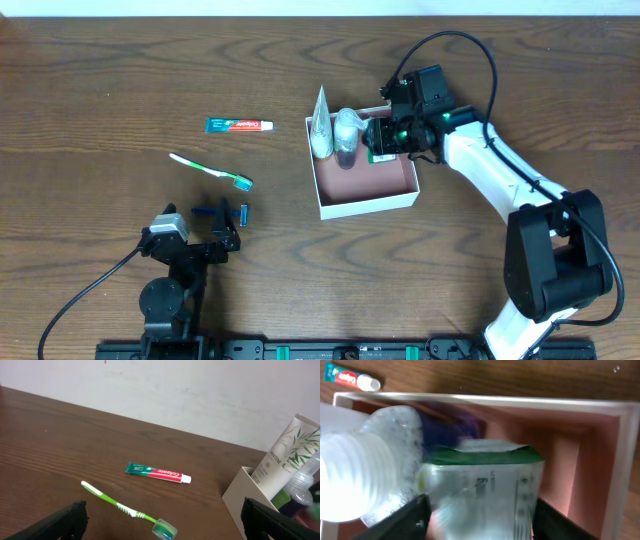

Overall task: Pack container
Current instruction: 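Lift the soap box with the right gripper and carry over the box, then lower the soap box into the box's right side and release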

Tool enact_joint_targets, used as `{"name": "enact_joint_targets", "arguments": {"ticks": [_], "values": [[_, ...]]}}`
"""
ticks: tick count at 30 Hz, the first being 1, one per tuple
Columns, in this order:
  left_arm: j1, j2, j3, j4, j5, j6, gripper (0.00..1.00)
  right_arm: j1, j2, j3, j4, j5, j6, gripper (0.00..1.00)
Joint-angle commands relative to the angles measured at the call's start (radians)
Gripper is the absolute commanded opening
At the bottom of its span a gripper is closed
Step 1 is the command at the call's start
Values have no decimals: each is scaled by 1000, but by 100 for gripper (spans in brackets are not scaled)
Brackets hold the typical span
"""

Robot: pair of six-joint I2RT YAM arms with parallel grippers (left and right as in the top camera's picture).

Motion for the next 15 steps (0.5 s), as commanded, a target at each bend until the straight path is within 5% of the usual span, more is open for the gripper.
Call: {"name": "enact_joint_targets", "arguments": {"ticks": [1, 15], "values": [[6, -6, -14, -37, 11, 8, 98, 10, 7, 18, 4, -3, 1, 72], [6, -6, -14, -37, 11, 8, 98, 9, -64, 80, -48, -53, 2, 76]]}}
